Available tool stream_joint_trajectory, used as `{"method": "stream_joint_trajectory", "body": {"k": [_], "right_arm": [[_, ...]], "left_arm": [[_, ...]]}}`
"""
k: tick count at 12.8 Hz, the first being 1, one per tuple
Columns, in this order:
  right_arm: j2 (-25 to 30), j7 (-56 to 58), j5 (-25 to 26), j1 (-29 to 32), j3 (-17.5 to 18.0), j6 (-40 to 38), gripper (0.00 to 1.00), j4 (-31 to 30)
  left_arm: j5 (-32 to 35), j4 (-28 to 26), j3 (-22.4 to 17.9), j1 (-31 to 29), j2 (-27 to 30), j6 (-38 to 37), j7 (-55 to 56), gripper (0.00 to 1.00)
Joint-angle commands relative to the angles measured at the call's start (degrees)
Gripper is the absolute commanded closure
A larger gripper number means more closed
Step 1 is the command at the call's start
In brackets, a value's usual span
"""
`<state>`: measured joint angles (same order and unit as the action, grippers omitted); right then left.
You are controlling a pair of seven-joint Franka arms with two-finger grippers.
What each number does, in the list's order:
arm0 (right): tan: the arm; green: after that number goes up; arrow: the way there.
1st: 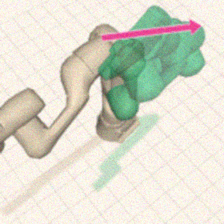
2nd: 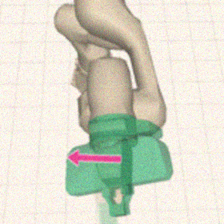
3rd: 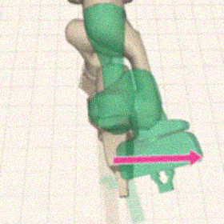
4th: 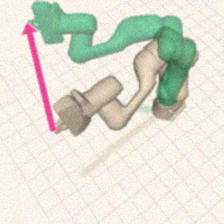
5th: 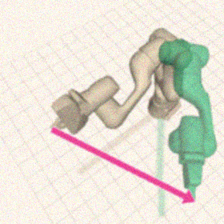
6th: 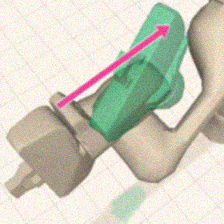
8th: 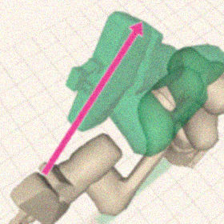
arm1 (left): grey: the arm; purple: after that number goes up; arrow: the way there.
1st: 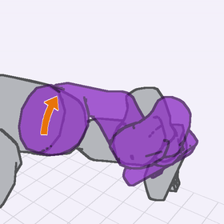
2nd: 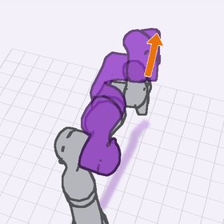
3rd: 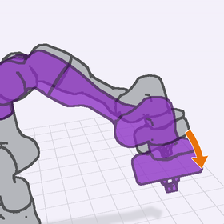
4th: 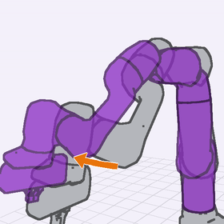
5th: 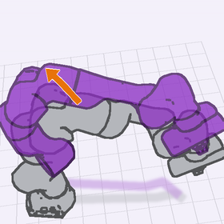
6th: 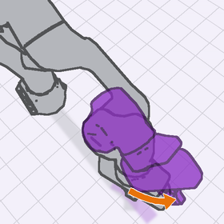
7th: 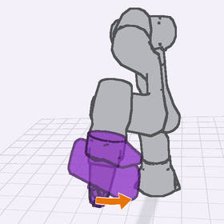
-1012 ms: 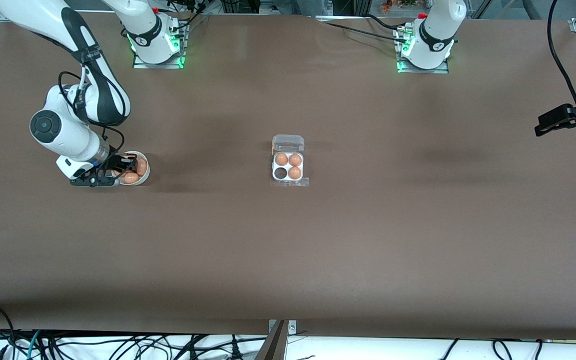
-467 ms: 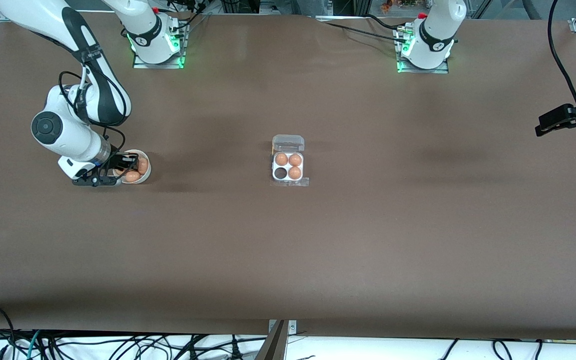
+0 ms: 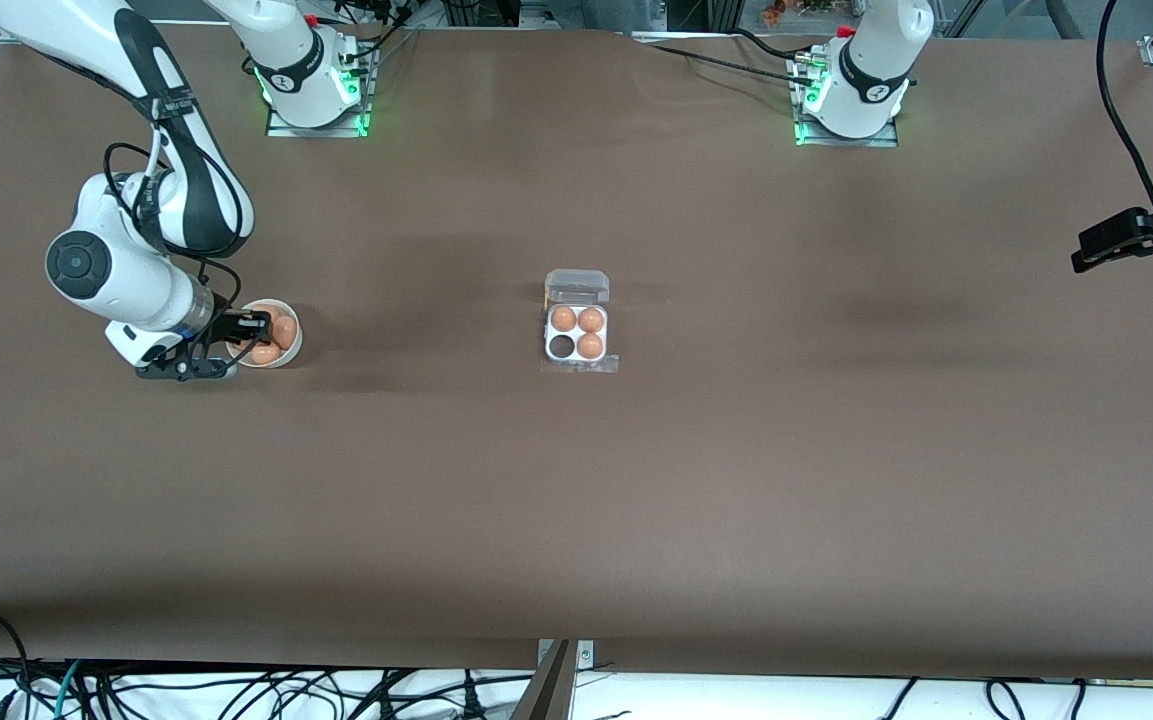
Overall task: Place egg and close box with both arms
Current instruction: 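Grasp one brown egg from the bowl with the right gripper, then carry the egg with the right gripper to the clear egg carton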
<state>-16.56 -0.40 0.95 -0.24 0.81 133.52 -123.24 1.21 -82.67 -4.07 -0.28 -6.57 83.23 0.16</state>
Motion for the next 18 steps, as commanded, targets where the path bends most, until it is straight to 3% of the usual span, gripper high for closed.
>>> {"method": "stream_joint_trajectory", "body": {"k": [1,7,10,18], "right_arm": [[-0.4,0.8,-0.2,-0.4,0.2,-2.9,0.68,2.8],[-4.8,-2.4,-0.4,-3.8,0.9,-13.5,0.68,14.2],[-7.3,-12.1,-0.6,-9.8,0.9,-17.0,0.68,19.8],[-16.9,-41.6,-10.1,-25.9,0.9,-19.4,0.68,32.8]], "left_arm": [[1.2,1.1,0.1,-0.3,-0.1,-0.4,-1.3,0.00],[1.1,1.2,0.1,-0.3,-0.1,-0.4,-1.3,0.00],[1.1,1.2,0.2,-0.3,-0.1,-0.4,-1.3,0.00],[1.0,1.2,0.1,-0.3,-0.1,-0.4,-1.3,0.00]]}}
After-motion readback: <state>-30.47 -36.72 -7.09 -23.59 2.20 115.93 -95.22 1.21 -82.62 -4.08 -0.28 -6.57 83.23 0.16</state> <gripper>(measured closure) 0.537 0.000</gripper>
